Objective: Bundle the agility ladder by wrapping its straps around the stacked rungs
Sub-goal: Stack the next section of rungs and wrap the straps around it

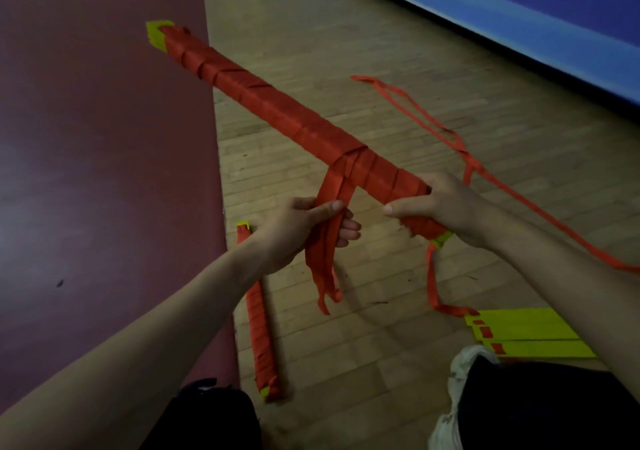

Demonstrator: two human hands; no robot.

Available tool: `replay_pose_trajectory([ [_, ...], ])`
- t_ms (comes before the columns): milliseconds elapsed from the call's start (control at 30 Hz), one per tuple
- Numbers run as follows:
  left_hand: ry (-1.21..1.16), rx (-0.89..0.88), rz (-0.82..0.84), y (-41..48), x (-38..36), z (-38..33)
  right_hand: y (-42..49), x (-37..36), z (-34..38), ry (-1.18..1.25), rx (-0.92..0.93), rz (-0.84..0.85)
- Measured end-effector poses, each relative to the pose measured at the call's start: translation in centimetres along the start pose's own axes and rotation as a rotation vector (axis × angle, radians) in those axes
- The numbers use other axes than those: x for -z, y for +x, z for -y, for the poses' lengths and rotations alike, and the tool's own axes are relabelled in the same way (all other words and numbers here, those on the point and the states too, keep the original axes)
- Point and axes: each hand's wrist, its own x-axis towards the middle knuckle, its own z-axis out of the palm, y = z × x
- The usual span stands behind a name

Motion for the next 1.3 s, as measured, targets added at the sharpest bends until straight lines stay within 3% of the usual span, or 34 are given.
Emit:
replay_pose_trajectory([
  [200,-0.005,0.046,0.001,0.2,-0.9,-0.5,0.6,0.2,-0.5,-0.158,-0.005,-0.121],
  [367,-0.024,0.088,0.0,0.6,-1.3,0.2,0.7,0.0,-1.1,-0.774,0.055,-0.208],
  [633,-0.09,0.096,-0.055,-0.1,-0.8,0.9,0.0,-3.4,-2.0,-1.373,0.409,-0.381],
  [833,-0.015,0.024,-0.024,-0.2,-0.7,0.1,0.1,-3.7,-2.6,-1.367,0.782,-0.578],
  [1067,-0.108,0.056,-0.166,0.4,-1.0,1.0,0.2,-4.2,-3.6,-1.353,0.895,-0.55],
  [1200,-0.143,0.011,-0.197,0.7,-1.0,1.0,0.1,-4.8,-2.8,-1.274,0.735,-0.522],
  [1300,-0.128,-0.016,-0.221,0.9,-0.6,0.6,0.1,-3.9,-0.8,-0.934,0.452,-0.336],
])
